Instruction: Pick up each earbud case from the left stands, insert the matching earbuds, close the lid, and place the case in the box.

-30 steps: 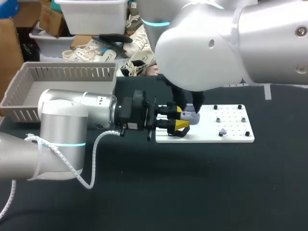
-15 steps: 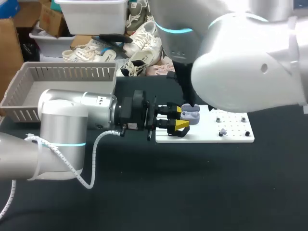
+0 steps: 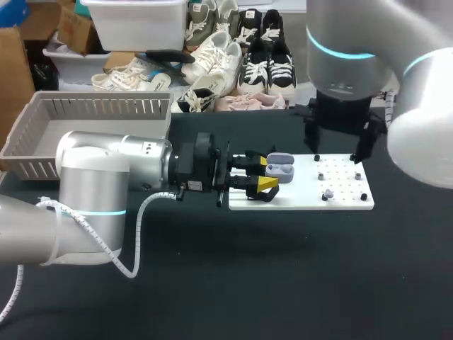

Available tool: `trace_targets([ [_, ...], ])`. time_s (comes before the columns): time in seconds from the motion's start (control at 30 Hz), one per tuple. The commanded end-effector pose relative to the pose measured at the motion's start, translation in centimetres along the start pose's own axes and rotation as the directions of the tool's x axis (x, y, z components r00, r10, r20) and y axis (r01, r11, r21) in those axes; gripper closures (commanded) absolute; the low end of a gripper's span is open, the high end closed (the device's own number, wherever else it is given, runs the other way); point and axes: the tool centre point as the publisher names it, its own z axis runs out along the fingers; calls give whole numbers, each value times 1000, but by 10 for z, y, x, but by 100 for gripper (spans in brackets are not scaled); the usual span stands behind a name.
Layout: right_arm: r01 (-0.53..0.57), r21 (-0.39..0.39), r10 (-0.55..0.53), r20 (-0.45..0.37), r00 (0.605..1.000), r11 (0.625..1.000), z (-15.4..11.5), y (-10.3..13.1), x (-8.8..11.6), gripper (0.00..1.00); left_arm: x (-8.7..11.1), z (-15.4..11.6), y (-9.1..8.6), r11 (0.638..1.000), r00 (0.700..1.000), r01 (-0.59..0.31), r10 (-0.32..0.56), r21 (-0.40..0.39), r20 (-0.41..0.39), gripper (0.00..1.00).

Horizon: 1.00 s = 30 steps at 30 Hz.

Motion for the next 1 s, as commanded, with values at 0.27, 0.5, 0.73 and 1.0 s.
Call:
trace_targets([
  [0.27, 14, -219, -21, -30, 999, 976, 38, -11, -4, 38, 1, 0, 0, 1000, 1000, -1, 1, 1, 2, 100],
  [0.5, -32, -204, 20, -64, 998, 978, 69, -4, -4, 50, 1, 0, 0, 1000, 1000, -1, 1, 1, 2, 100],
  [0.73, -46, -193, 27, -100, 995, 980, 101, -2, -2, 55, 1, 0, 0, 1000, 1000, -1, 1, 1, 2, 100],
  [1.0, -87, -190, 66, -117, 991, 978, 126, -1, -6, 53, 1, 0, 0, 1000, 1000, -1, 1, 1, 2, 100],
])
